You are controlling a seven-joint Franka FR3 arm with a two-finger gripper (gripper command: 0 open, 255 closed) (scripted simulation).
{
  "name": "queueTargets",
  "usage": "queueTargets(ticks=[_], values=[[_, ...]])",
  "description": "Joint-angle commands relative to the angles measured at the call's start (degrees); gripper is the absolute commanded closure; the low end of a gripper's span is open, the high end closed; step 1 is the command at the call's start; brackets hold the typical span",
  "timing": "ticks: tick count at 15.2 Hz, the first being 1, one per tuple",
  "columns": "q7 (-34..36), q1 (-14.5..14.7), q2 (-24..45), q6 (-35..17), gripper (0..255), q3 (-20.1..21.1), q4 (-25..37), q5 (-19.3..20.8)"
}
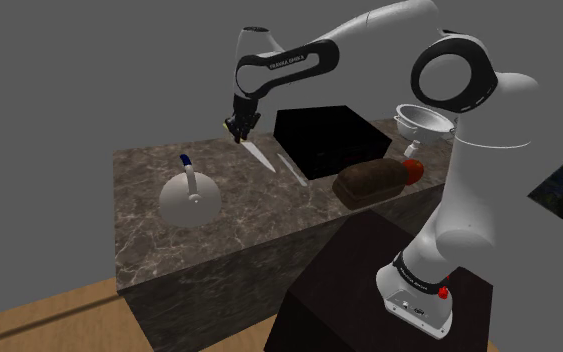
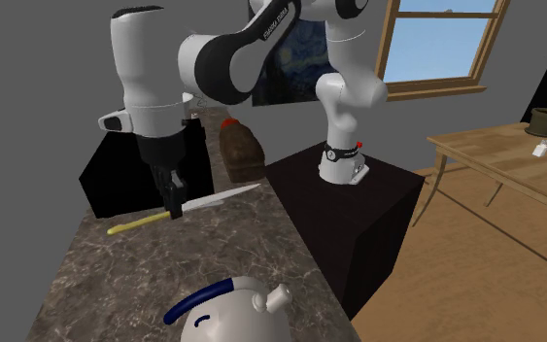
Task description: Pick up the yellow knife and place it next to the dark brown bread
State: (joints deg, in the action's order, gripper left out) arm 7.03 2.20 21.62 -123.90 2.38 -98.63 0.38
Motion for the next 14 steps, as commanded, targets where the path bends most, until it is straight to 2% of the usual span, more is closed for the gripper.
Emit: queueTargets(ticks=[1,9,14], values=[[0.04,0.03,-0.51,1.35,255,0.02,0.81,-0.02],[0.02,0.01,-2.29,6.23,255,0.06,3.92,-0.1],[-5.11,-3.29,-9.91,3.05,255,-1.42,-6.94,-1.14]])
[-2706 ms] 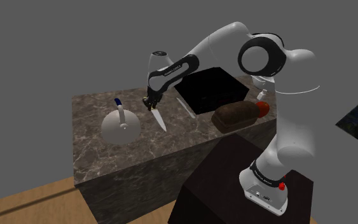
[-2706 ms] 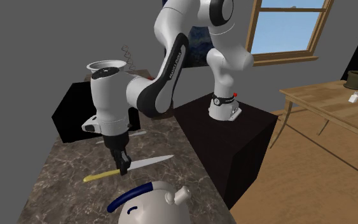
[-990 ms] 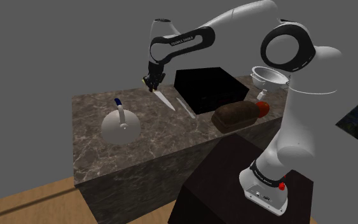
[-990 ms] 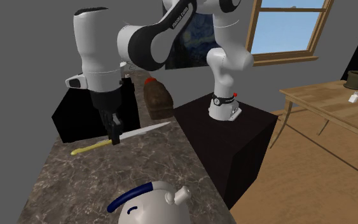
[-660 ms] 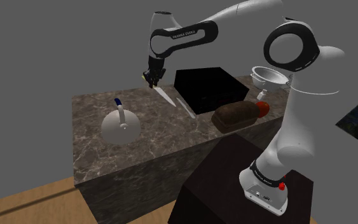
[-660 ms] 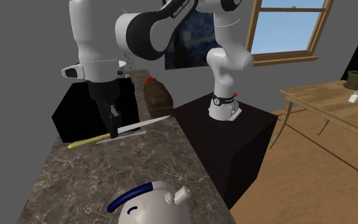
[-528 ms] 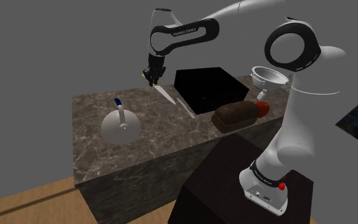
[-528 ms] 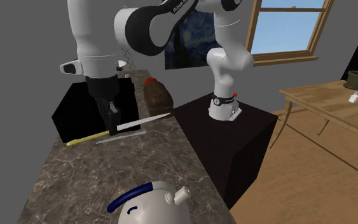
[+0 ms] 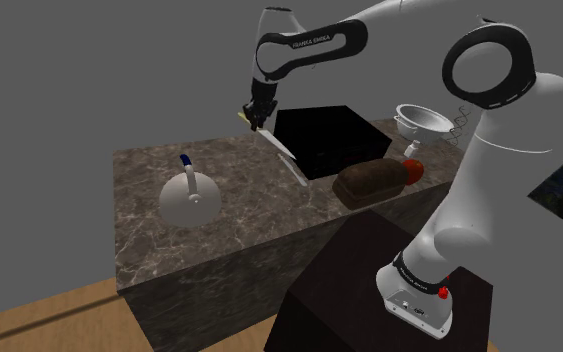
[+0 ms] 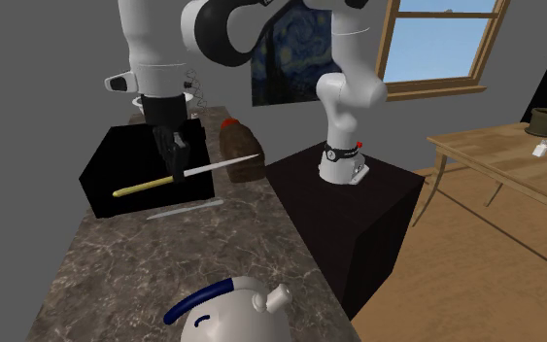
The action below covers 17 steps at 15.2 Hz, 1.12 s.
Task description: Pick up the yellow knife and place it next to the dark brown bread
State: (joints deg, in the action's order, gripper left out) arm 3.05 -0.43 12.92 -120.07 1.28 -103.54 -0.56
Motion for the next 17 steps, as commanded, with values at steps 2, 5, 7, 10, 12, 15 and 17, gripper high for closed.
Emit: queueTargets(ticks=[2,5,7,10,12,15,17], values=[[-3.34,-1.93,-3.94,-1.74,255,-1.09,-5.73,-0.56],[-6.77,-3.78,-7.73,-2.87,255,-2.46,-10.71,-0.97],[-9.13,-5.01,-10.05,-3.45,255,-3.48,-13.67,-1.14],[-12.76,-6.84,-13.24,-4.1,255,-5.2,-17.6,-1.25],[-15.24,-8.05,-15.17,-4.4,255,-6.48,-19.88,-1.21],[-19.02,-9.89,-17.74,-4.68,255,-8.54,-22.82,-1.0],[-21.59,-11.15,-19.22,-4.77,255,-9.99,-24.45,-0.75]])
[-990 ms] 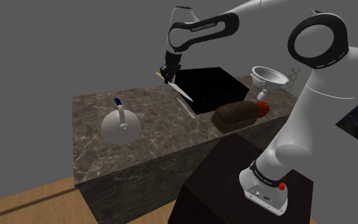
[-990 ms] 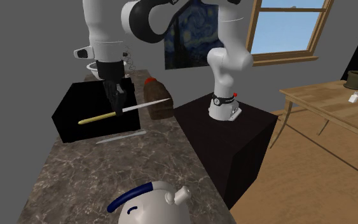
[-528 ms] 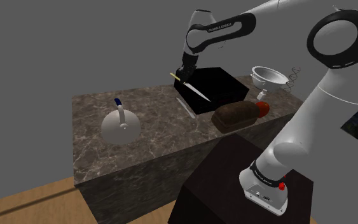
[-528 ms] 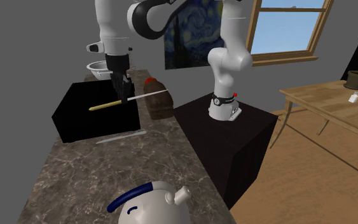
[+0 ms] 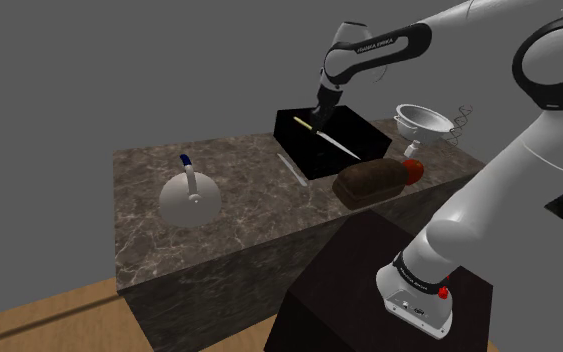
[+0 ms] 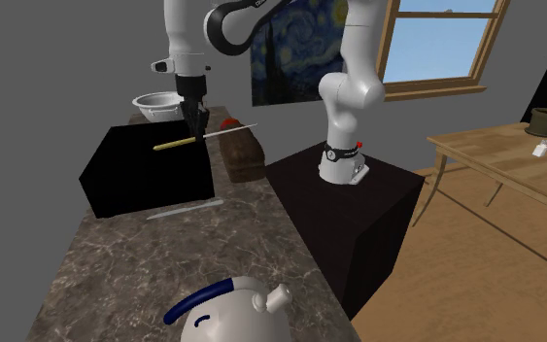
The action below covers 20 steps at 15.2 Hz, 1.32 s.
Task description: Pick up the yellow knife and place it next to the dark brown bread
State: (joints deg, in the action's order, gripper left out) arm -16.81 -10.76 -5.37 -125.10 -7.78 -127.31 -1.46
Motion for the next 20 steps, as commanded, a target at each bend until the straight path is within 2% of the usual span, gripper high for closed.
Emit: queueTargets(ticks=[1,10,20], values=[[-3.03,-1.45,-1.61,0.25,255,-1.69,-1.41,0.29],[-15.21,-7.2,-5.34,0.66,255,-9.18,-4.92,1.91],[-30.14,-13.27,-3.82,1.86,255,-18.29,-2.53,2.34]])
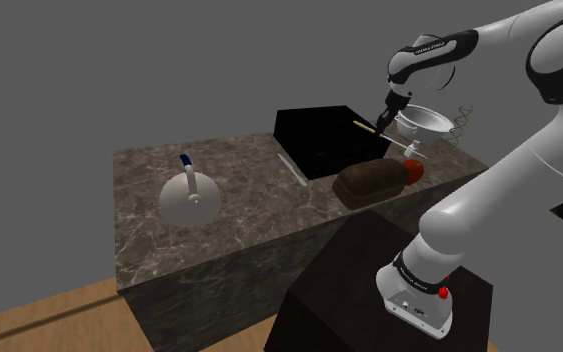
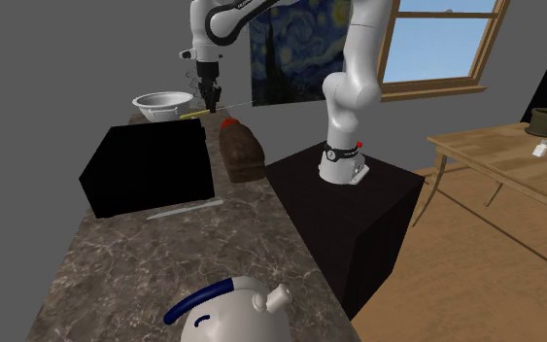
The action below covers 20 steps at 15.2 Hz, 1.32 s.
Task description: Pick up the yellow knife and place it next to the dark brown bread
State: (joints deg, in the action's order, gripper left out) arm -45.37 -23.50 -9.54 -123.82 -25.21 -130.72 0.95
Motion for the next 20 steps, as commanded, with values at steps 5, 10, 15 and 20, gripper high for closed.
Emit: queueTargets(ticks=[5,10,15,20], values=[[-9.81,-3.3,3.62,1.49,255,-5.45,4.52,-1.5],[-18.66,-6.26,8.7,2.88,255,-9.66,9.81,-4.59],[-27.88,-10.25,15.58,5.1,255,-12.86,16.83,-9.38],[-36.64,-16.02,23.87,8.52,255,-14.46,25.76,-15.11]])
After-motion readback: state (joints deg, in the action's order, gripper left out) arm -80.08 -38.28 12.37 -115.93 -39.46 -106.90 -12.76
